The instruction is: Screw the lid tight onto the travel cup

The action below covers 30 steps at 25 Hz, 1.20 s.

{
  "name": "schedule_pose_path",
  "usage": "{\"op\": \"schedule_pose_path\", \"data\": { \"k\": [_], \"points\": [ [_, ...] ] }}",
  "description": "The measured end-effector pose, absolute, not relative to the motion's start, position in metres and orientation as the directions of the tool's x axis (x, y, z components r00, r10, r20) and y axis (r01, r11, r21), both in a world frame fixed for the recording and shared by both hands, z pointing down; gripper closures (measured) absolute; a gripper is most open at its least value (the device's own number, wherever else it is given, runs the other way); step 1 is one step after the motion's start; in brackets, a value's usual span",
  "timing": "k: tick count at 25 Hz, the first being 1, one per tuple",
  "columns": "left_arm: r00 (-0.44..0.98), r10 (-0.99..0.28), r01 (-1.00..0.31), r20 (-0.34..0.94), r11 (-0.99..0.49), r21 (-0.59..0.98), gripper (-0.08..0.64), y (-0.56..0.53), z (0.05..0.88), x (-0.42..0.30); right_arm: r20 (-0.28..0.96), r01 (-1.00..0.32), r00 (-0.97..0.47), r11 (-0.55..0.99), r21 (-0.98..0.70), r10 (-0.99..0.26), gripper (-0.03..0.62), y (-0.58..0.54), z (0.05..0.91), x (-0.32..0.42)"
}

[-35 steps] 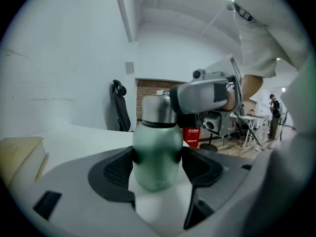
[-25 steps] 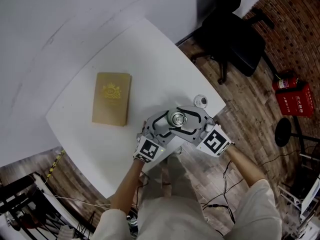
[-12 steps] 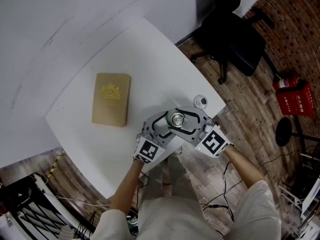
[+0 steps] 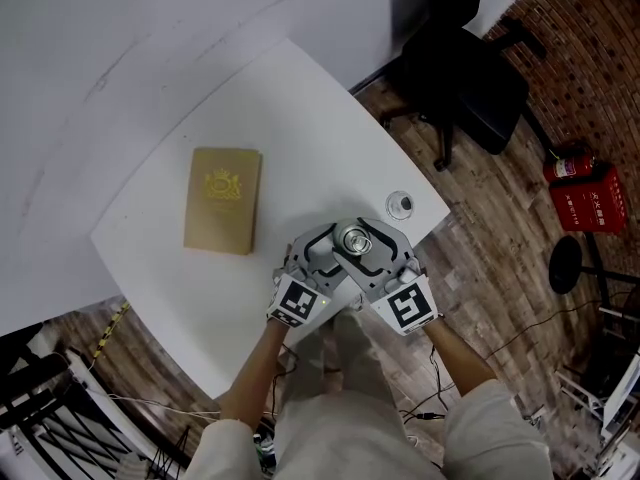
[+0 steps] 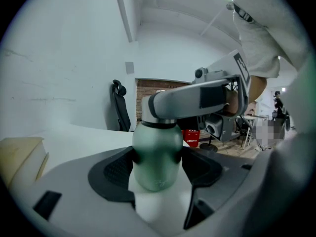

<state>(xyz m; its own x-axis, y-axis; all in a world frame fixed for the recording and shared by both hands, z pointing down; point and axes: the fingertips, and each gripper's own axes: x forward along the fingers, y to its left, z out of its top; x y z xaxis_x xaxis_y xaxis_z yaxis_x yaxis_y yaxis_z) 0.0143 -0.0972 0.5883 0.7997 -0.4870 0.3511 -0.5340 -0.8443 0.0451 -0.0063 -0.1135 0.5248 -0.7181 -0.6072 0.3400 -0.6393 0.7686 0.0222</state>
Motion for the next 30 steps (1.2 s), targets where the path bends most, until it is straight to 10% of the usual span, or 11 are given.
{"op": "schedule_pose_path", "data": {
  "k": [20, 30],
  "points": [
    [0.800, -0.487, -0.533, 0.351, -0.845, 0.043, 0.250, -0.096, 0.589, 0.015, 0.309, -0.905, -0.414, 0.425, -0.035, -0.856, 0.333, -0.120, 0.523, 0.004],
    [0.802, -0.486, -0.532, 0.349, -0.845, 0.046, 0.250, -0.096, 0.588, 0.015, 0.268, -0.756, -0.638, 0.654, -0.037, -0.722, 0.273, -0.108, 0.521, -0.002]
  ]
}}
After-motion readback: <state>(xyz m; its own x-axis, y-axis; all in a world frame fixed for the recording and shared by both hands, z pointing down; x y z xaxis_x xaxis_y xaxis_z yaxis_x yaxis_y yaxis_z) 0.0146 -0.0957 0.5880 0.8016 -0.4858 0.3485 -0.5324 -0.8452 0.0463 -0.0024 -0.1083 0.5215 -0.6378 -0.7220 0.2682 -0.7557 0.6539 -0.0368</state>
